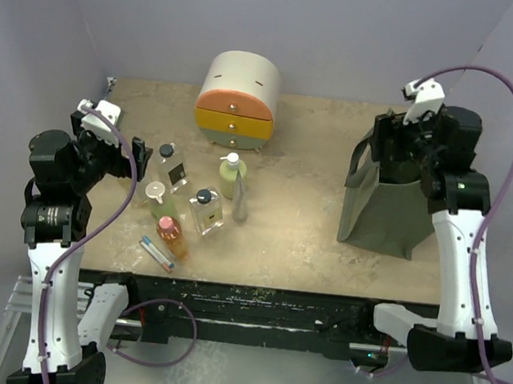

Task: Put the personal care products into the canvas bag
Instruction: Move the canvas bag to the center of the board.

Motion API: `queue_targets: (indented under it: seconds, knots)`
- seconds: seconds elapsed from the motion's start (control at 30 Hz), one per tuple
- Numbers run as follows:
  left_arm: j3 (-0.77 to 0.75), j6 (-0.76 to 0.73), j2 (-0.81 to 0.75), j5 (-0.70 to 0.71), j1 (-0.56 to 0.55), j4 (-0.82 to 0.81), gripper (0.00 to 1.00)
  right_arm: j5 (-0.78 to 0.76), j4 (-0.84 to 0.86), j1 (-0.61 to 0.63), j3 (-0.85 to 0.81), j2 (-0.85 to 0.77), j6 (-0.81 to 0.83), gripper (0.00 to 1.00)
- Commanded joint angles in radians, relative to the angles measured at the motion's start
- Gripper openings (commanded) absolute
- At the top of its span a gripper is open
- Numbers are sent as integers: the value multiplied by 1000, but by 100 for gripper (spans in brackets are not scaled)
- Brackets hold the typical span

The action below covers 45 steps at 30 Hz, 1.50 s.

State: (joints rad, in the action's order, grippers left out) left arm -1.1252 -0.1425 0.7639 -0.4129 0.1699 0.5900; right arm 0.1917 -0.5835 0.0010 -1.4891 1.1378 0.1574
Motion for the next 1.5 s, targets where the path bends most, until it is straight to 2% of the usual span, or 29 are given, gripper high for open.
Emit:
queue_targets:
  seconds: [0.0,0.13,0.3,0.53,0.67,0.9,1.1,1.27,1.47]
  knots:
    - [-33,-17,11,-15,8,-4,99,-158,50,50,11,31,-60,89]
    - [-31,-17,2,-13,9,-2,99,-195,53,58,30,72,-70,84]
    - [-28,-30,-3,-13,9,5,99,-174,35,65,48,110,-77,70]
    - [-54,-60,20,8,9,38,99,-104,19,78,92,134,-111,47]
    - [-67,-96,23,11,9,83,99,-66,33,92,114,111,-129,28]
    - [-86,-243,78,19,10,262,99,12,90,178,188,29,-211,1]
    - [-61,-277,55,64,10,312,99,63,148,267,235,21,-278,0]
    - [-58,-275,47,51,9,338,99,54,226,374,234,15,-347,0]
    - [-36,-282,65,34,9,349,99,62,260,446,222,71,-404,0]
